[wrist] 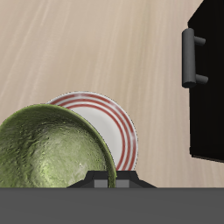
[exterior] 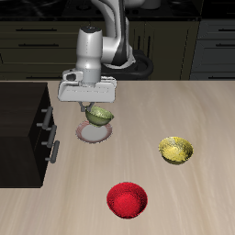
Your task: Place the green bowl on the plate
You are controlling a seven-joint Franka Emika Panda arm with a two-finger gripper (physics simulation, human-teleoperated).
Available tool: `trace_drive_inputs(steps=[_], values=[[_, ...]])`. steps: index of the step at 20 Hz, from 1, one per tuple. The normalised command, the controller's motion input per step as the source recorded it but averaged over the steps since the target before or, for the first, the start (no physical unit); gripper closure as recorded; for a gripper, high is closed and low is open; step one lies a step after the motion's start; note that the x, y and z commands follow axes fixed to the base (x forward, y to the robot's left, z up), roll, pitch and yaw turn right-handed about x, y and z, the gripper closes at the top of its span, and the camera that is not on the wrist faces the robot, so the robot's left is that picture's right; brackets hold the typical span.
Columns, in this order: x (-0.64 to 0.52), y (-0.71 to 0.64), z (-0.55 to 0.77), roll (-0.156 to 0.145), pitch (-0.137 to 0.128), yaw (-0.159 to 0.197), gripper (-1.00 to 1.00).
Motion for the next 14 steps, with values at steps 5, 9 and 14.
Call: trace_drive_inputs(steps=[5,9,14], values=[[0.06,-0.01,-0.10,-0.010,0.010,0.017,1.00],[0.03,0.01,-0.03,0.000,0.000,0.007,1.00],[0.01,-0.03,-0.03,-0.030,-0.012,0.029,1.00]])
